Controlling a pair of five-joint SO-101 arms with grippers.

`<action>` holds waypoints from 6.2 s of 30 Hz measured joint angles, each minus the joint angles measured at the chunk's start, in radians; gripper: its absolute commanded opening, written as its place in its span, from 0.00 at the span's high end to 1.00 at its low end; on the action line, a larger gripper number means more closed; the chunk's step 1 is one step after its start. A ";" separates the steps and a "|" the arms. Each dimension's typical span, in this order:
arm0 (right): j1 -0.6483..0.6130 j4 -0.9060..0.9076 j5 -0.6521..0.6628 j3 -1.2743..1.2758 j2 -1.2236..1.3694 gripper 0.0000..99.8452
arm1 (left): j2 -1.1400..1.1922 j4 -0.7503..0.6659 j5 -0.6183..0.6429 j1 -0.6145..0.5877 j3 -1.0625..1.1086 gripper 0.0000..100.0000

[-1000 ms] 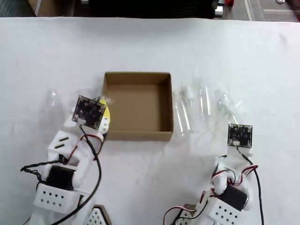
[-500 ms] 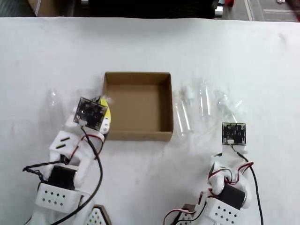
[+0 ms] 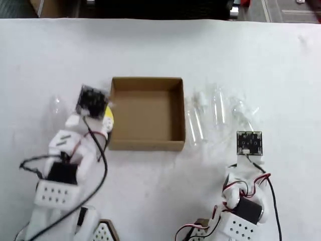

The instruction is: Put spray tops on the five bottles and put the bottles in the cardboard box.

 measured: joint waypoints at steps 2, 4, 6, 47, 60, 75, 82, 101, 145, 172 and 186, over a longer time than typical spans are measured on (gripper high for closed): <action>0.000 0.009 0.000 0.000 0.000 0.90 | 0.106 0.000 0.000 -0.029 -0.049 0.97; 0.000 0.017 0.000 0.000 0.000 0.96 | 0.210 0.000 0.000 -0.035 -0.087 0.97; 0.000 0.017 0.008 0.000 0.000 0.99 | 0.290 0.000 0.000 -0.035 -0.115 0.98; -0.186 -0.157 0.014 -0.589 0.275 0.99 | 0.147 -0.236 0.000 -0.035 0.072 0.97; -0.235 0.256 0.006 -1.582 1.465 0.78 | 0.147 -0.236 0.000 -0.035 0.072 0.97; -0.324 0.528 0.006 -2.363 2.294 0.78 | 0.147 -0.236 -0.003 -0.035 0.072 0.97; -0.319 0.542 0.057 -2.516 2.472 0.78 | 0.147 -0.236 -0.003 -0.035 0.072 0.97; -0.252 0.522 0.183 -2.539 2.595 0.78 | 0.147 -0.236 -0.003 -0.035 0.072 0.97; -0.258 0.551 0.187 -2.766 2.384 0.98 | 0.147 -0.236 -0.003 -0.035 0.072 0.97; -0.643 0.511 -0.018 -2.186 1.387 0.98 | 0.147 -0.236 -0.008 -0.035 0.072 0.97; -0.723 -0.003 -0.020 -1.467 0.806 0.98 | 0.147 -0.236 -0.008 -0.041 0.072 0.97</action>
